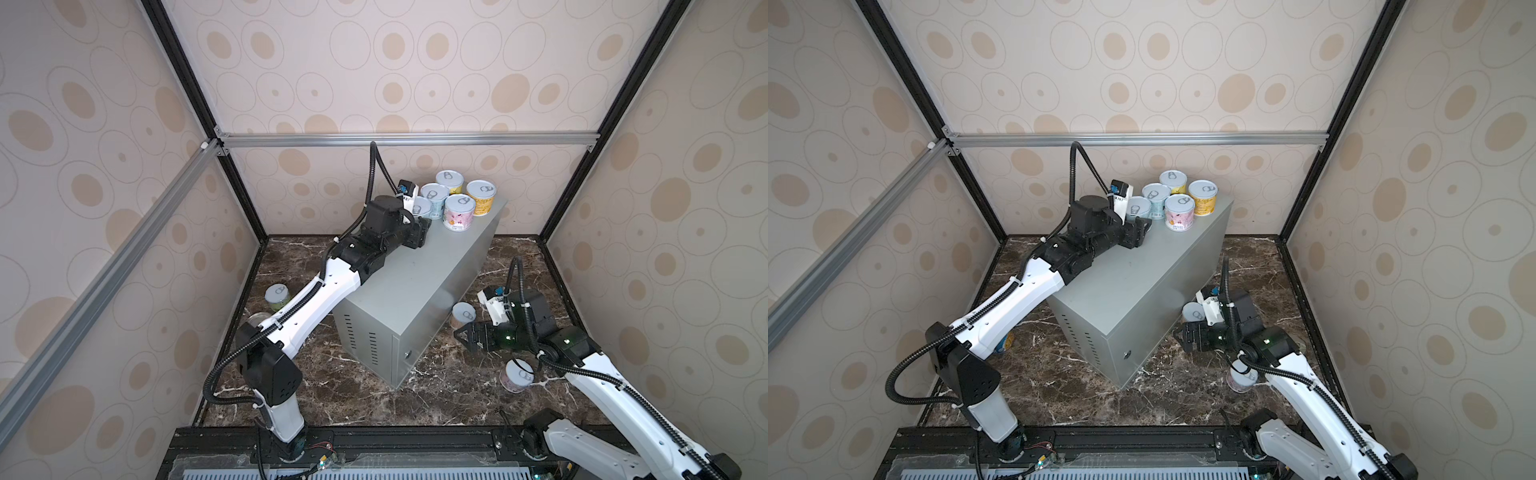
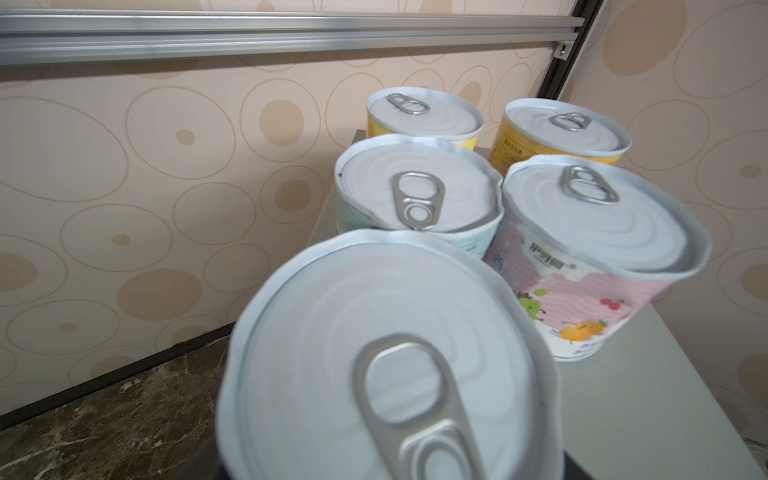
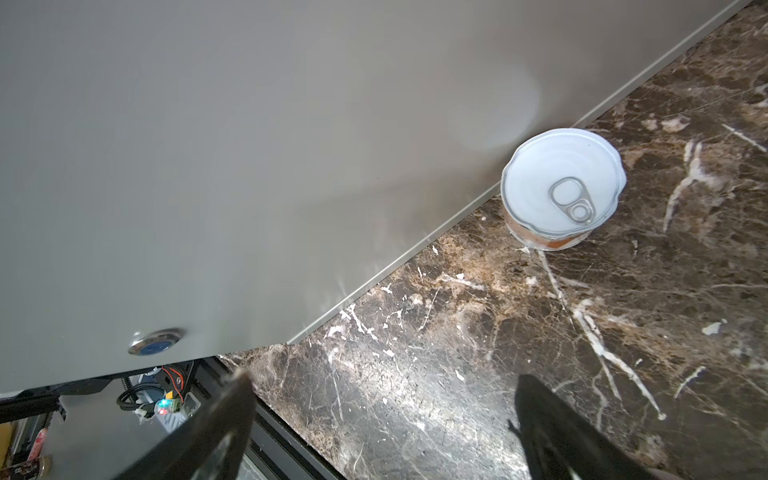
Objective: Place and organize the canned foods onto the counter
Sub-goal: 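Lower the can in front of the box-top cans with the left gripper, then open the left gripper and raise it off the placed can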
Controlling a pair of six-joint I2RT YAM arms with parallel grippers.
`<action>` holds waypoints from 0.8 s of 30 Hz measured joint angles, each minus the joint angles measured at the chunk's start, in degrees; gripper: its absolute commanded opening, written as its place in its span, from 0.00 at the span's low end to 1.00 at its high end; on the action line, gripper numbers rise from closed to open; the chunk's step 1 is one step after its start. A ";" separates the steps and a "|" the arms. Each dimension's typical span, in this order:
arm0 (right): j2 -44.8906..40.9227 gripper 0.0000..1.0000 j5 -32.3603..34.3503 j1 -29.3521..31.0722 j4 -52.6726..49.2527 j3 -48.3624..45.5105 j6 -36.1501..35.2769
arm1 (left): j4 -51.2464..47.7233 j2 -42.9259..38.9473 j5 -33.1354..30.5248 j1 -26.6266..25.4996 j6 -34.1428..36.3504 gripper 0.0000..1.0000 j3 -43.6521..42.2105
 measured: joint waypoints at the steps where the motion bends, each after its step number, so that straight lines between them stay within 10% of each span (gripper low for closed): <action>1: 0.00 1.00 0.00 0.00 0.00 0.00 0.00 | 0.02 -0.02 0.22 0.00 0.00 0.64 -0.07; 24: -2.38 0.99 2.45 0.00 -0.02 -0.09 0.02 | 0.48 -3.37 0.44 0.00 -0.11 0.99 -4.26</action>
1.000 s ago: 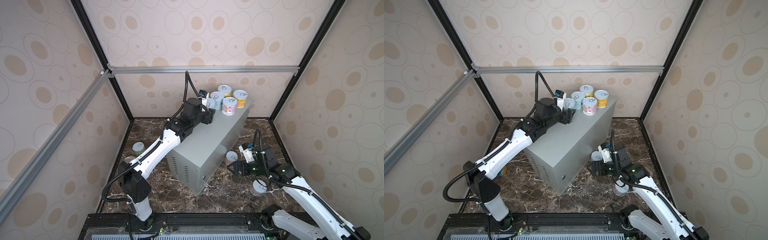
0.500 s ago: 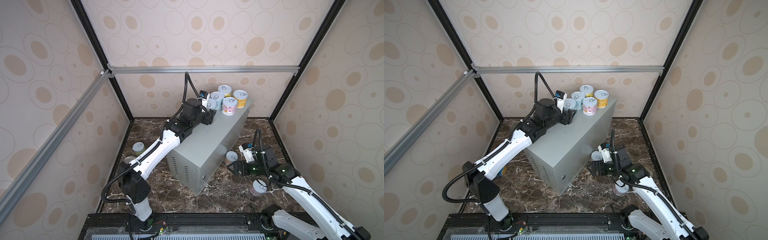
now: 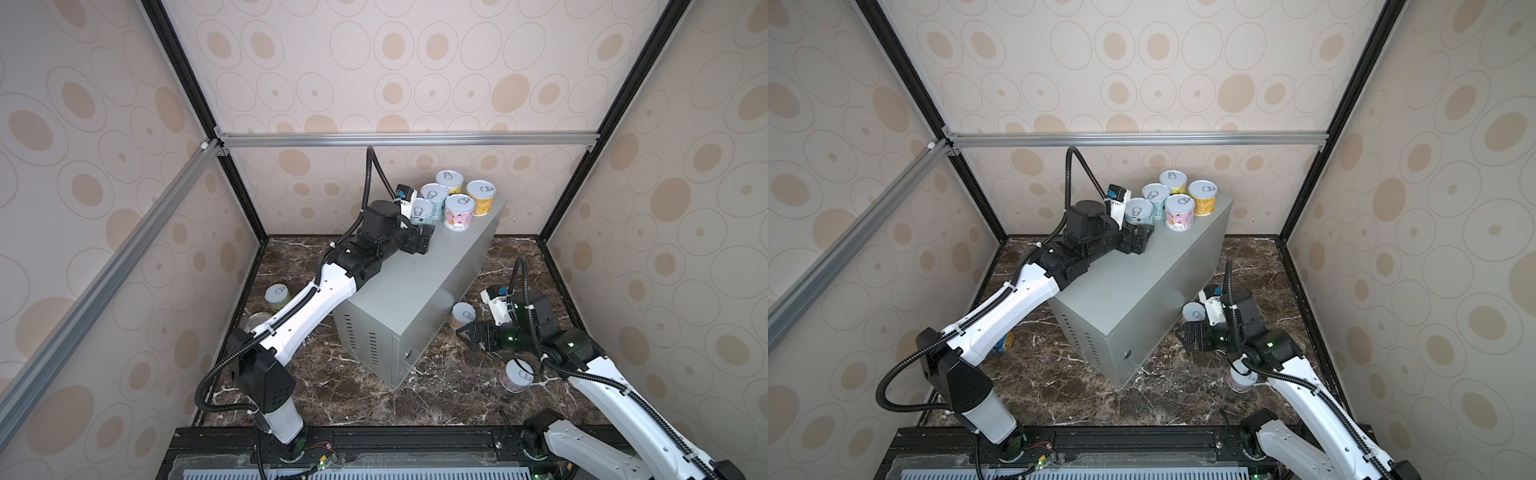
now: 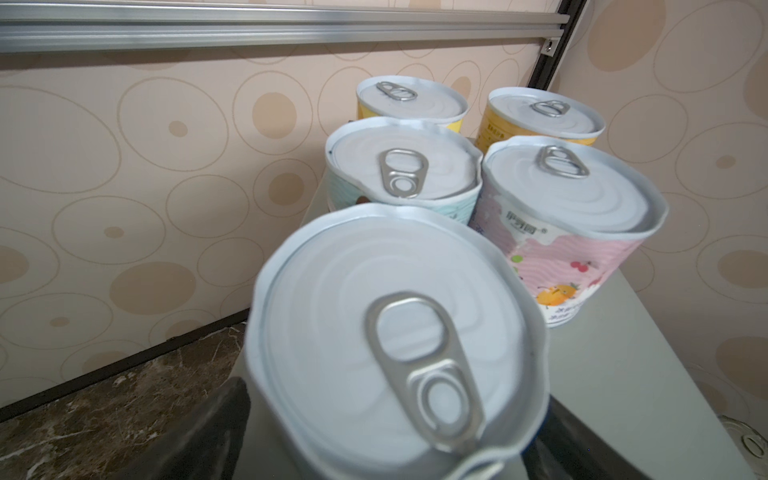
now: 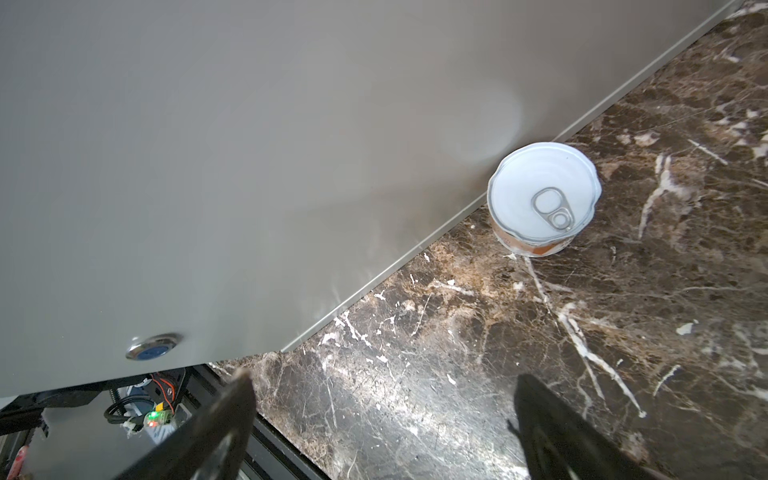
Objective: Place and organize the canned foods onto the counter
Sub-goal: 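Open the left gripper and raise it off the placed can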
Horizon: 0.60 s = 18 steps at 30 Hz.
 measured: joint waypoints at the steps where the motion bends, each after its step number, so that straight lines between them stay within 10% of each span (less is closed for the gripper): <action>1: -0.48 0.99 0.33 0.00 0.02 -0.04 0.00 | -0.37 -0.20 0.00 0.00 0.00 0.99 0.00; 18: -6.73 0.99 7.41 0.00 -3.10 -0.57 2.03 | -7.65 -21.70 -7.50 0.00 -1.86 0.99 -6.19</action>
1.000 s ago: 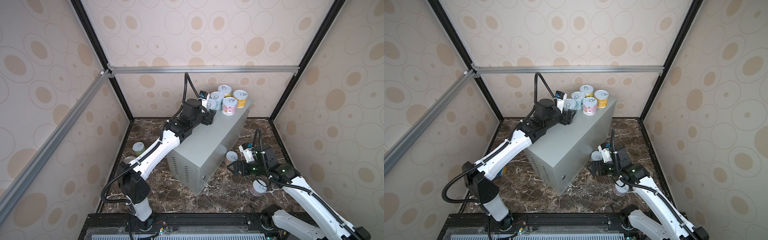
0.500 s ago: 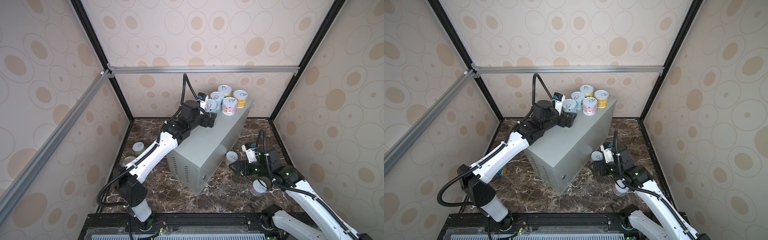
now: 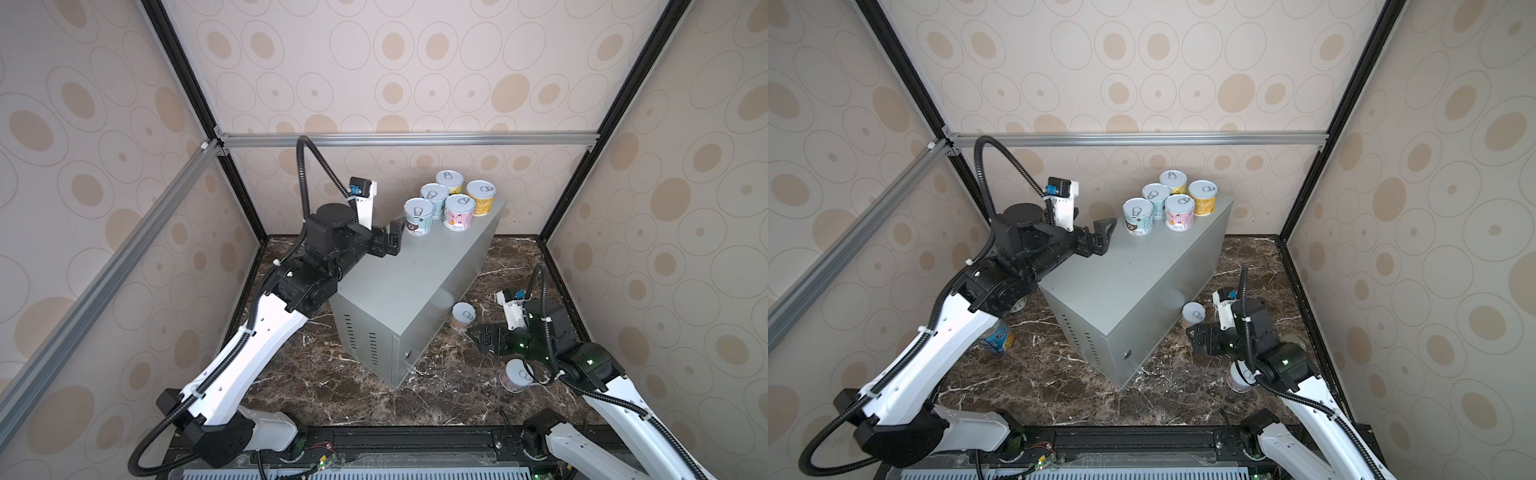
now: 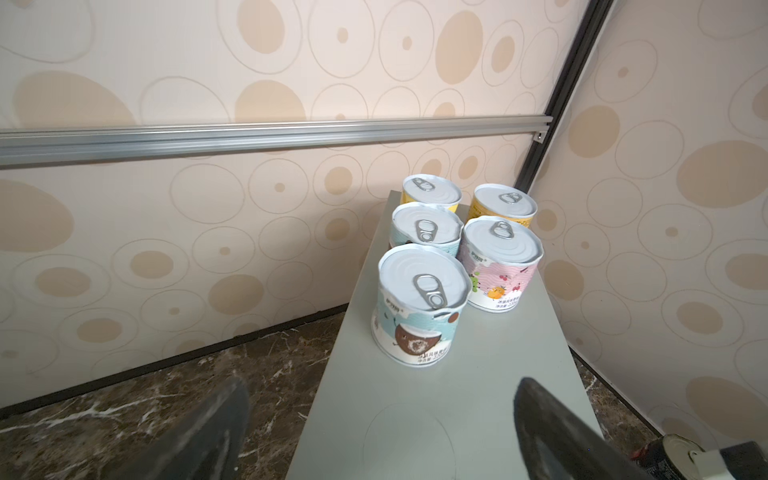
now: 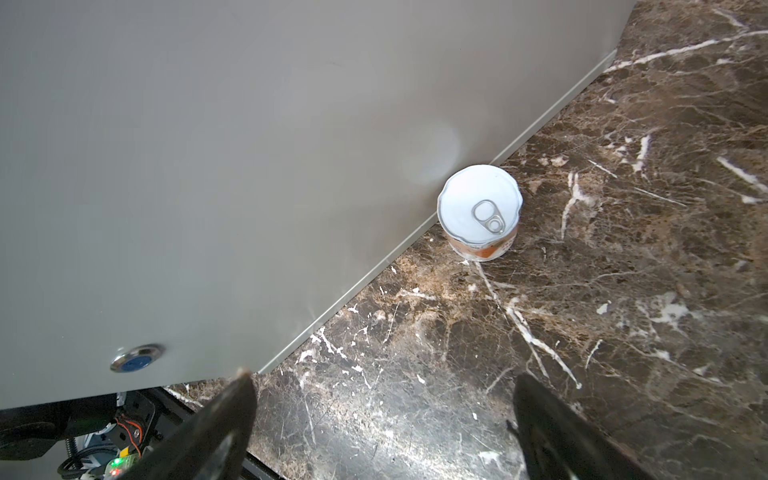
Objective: Place and organize the canned foods onto the counter
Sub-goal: 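Open the left gripper and raise it off the placed can, then withdraw the left gripper toward the floor cans while the right gripper descends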
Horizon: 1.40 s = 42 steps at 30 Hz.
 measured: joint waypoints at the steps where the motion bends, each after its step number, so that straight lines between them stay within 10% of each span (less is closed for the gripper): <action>1: 0.00 0.99 0.39 0.00 -0.39 0.00 0.26 | -0.52 -1.62 -0.72 0.00 -0.31 0.99 -1.16; 24: 7.89 0.99 5.20 0.07 6.88 -10.75 5.35 | -13.09 -34.95 -20.55 6.47 -20.61 0.99 -35.78; 42: 17.29 0.99 9.92 1.79 28.46 -19.76 6.43 | -3.30 -39.93 -22.14 13.33 -33.94 0.99 -65.22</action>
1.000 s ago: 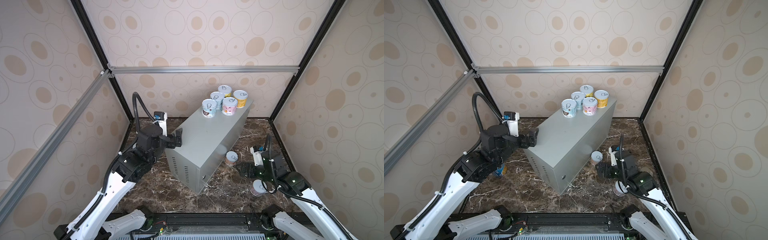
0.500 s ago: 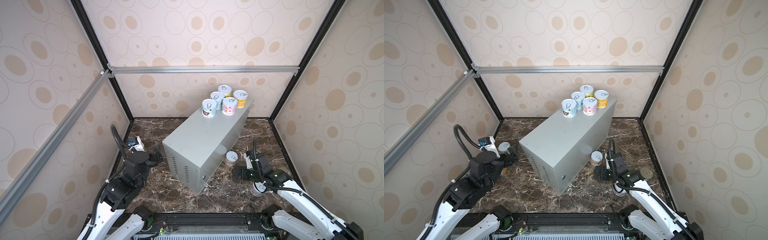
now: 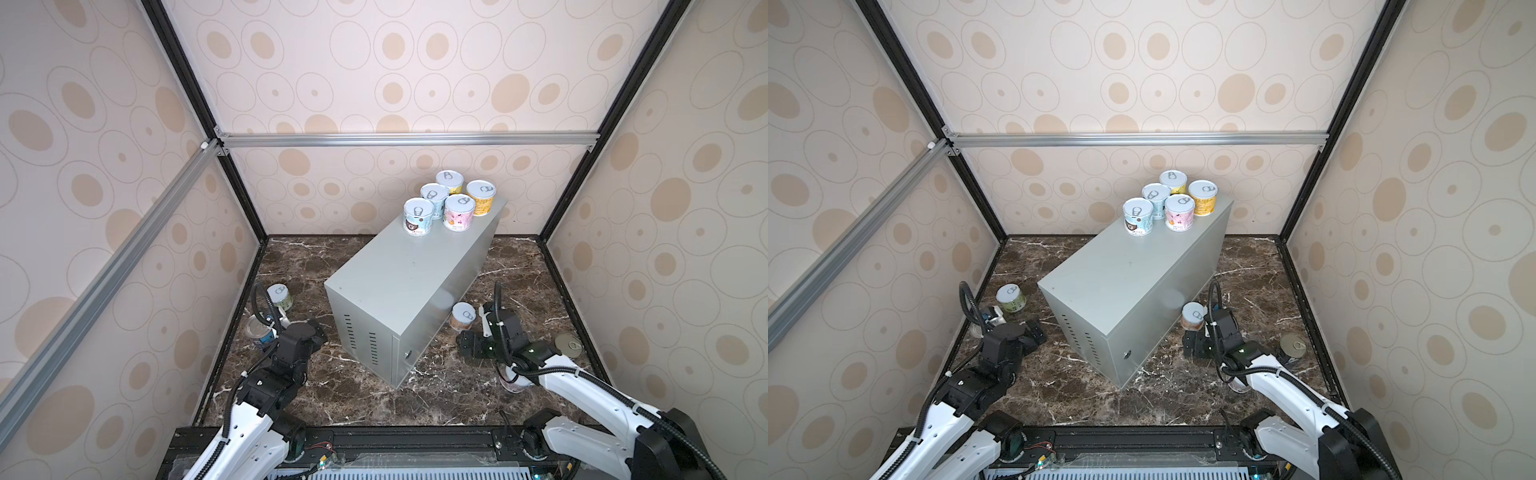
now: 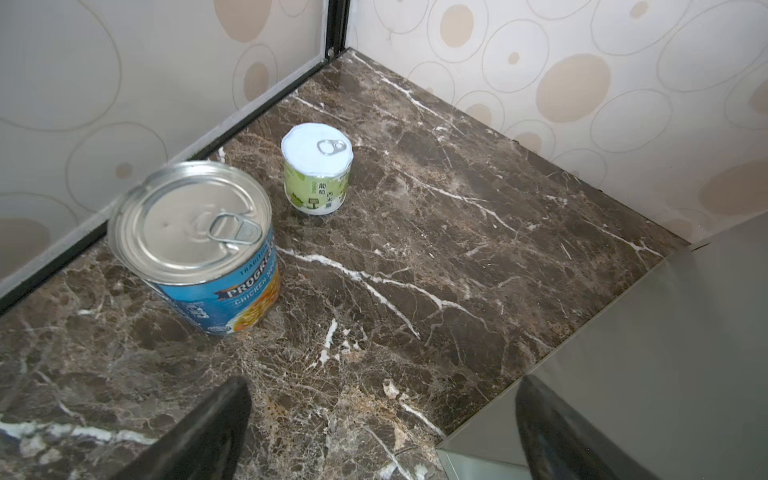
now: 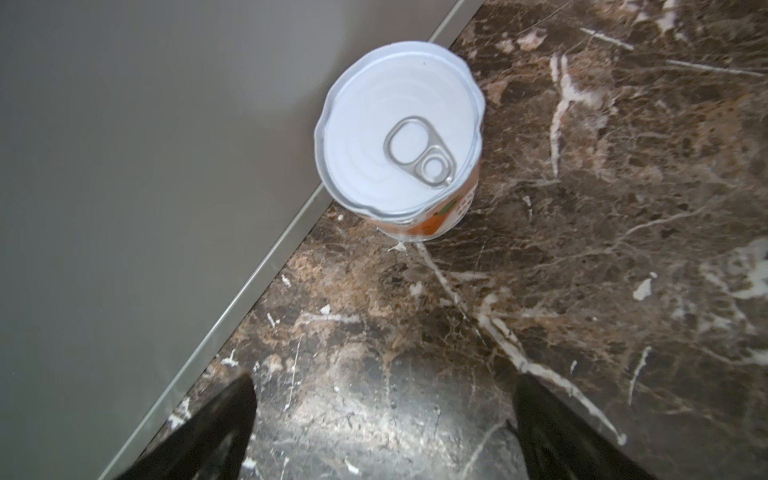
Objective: Place and organize the canned foods onto the counter
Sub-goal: 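Withdraw the left gripper toward the floor cans while the right gripper descends, then close the right gripper on the small white-lidded orange-labelled can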
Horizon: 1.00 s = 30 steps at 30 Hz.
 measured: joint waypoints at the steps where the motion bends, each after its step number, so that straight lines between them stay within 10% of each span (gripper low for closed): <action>1: 0.59 1.00 0.87 0.02 1.77 -0.85 0.26 | 1.42 0.31 0.17 0.22 -0.37 0.99 -1.09; 30: 27.45 1.00 14.32 0.33 38.12 -2.43 5.20 | 29.97 12.39 7.06 5.75 -1.81 0.99 -12.50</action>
